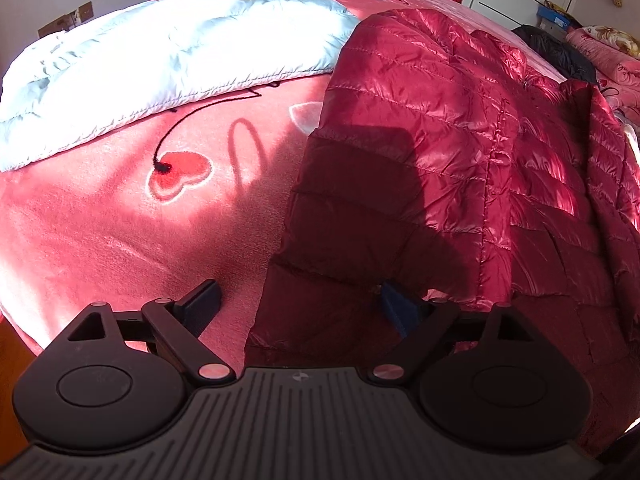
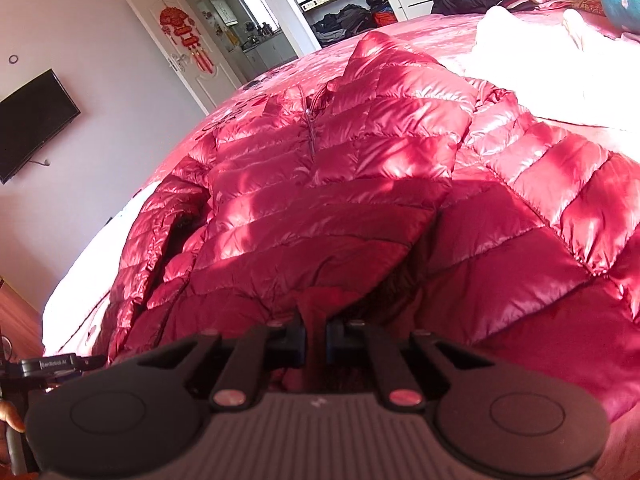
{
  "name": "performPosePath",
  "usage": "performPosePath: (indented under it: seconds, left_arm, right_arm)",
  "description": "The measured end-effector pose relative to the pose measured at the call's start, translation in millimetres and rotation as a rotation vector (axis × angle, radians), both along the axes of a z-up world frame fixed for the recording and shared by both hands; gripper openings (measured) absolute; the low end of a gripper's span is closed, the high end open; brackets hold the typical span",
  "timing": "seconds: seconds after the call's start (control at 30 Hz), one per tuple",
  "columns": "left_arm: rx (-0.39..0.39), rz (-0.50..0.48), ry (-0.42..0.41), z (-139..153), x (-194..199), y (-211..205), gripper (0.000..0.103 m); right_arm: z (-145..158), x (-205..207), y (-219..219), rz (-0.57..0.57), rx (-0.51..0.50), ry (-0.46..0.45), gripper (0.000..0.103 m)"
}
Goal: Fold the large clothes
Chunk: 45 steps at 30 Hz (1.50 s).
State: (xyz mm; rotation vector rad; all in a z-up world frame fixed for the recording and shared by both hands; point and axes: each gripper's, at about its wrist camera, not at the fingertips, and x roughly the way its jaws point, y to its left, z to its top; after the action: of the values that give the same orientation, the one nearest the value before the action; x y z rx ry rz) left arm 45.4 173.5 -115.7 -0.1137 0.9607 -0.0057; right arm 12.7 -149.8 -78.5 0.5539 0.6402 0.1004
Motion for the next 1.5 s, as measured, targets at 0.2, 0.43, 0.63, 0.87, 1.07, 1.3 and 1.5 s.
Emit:
performPosePath:
  seconds: [0.2, 0.43, 0.63, 0.87, 1.07, 1.3, 1.5]
  left_arm:
    - [0.026, -0.056, -0.018, -2, 5, -10, 0.077]
    - [0.03, -0.067, -0.067, 16, 4, -29, 0.011]
    - [0.008, 0.012, -0.173, 58, 17, -17, 0.007]
    - [0.06, 0.117, -0.32, 130, 63, 10, 0.006]
    - [0.154, 0.223, -0.368, 160, 118, 29, 0.006]
    - [0.258, 0.342, -0.287, 131, 173, 51, 0.007]
    - [0.302, 0.42, -0.207, 90, 176, 72, 0.008]
  right_arm:
    - [12, -2, -24, -0.069, 0.063, -0.036, 0.004]
    - [24, -2, -53, -0.13, 0.23, -0.086, 0.003]
    - [46, 5, -88, -0.186, 0.418, -0.165, 0.003]
    - [96, 25, -150, -0.299, 0.48, -0.323, 0.003]
    - [139, 44, -209, -0.447, 0.321, -0.429, 0.003]
    - [123, 60, -278, -0.701, 0.125, -0.364, 0.003]
    - [71, 70, -320, -0.864, 0.022, -0.188, 0.003]
